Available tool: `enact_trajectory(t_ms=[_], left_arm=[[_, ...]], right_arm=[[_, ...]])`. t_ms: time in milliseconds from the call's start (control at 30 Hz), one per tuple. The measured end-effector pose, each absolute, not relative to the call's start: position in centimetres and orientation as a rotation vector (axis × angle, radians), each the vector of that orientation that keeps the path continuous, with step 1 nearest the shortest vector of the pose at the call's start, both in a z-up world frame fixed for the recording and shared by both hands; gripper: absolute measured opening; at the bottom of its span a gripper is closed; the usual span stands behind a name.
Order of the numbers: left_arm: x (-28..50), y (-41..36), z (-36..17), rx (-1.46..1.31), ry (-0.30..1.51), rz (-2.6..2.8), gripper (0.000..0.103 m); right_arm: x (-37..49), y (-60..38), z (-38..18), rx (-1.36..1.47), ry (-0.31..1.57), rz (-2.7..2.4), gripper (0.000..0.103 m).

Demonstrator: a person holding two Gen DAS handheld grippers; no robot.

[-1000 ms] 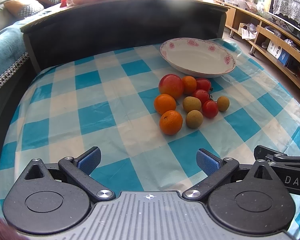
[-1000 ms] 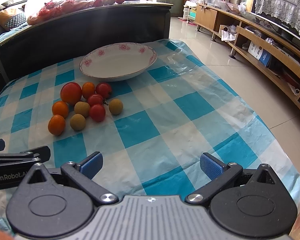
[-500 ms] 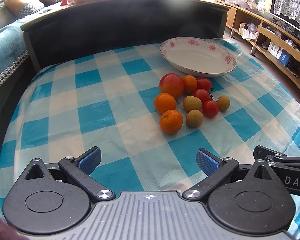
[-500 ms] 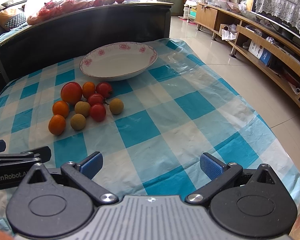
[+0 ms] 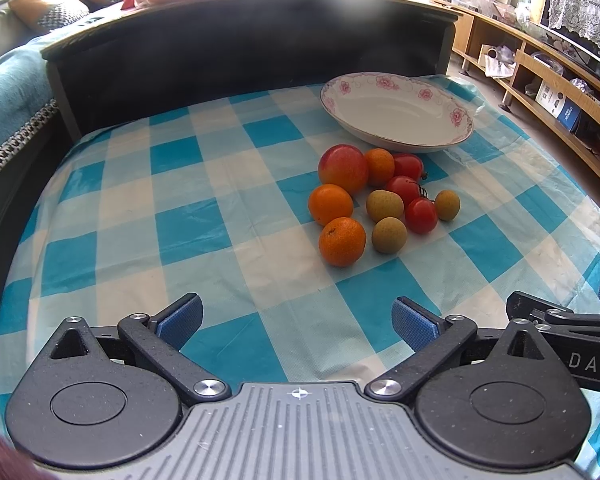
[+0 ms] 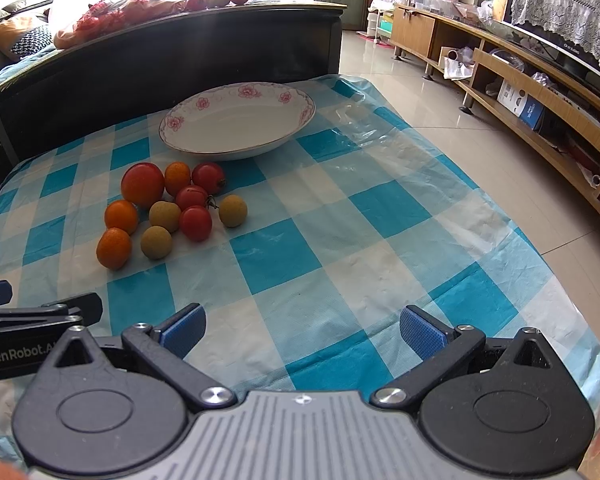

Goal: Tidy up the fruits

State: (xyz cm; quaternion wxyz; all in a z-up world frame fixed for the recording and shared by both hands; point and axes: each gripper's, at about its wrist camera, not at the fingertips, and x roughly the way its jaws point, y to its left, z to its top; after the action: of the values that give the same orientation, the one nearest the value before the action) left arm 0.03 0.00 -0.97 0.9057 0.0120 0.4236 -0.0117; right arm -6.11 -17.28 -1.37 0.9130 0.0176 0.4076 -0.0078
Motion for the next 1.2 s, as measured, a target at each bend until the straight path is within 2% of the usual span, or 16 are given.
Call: enact_trajectory(t_ms=[1067, 1200], left_arm=[[0.4, 0.3, -1.2, -0.001, 0.881, -0.031, 0.100], [0.7, 0.5, -0.9, -0.003, 0.862, -0.036, 0.100]], right_arm=[[-5.4, -17.1, -1.5, 0.041, 0.847, 0.018, 0.103], [-4.7, -17.0, -1.2, 0.037, 0.836, 0.055, 0.098]])
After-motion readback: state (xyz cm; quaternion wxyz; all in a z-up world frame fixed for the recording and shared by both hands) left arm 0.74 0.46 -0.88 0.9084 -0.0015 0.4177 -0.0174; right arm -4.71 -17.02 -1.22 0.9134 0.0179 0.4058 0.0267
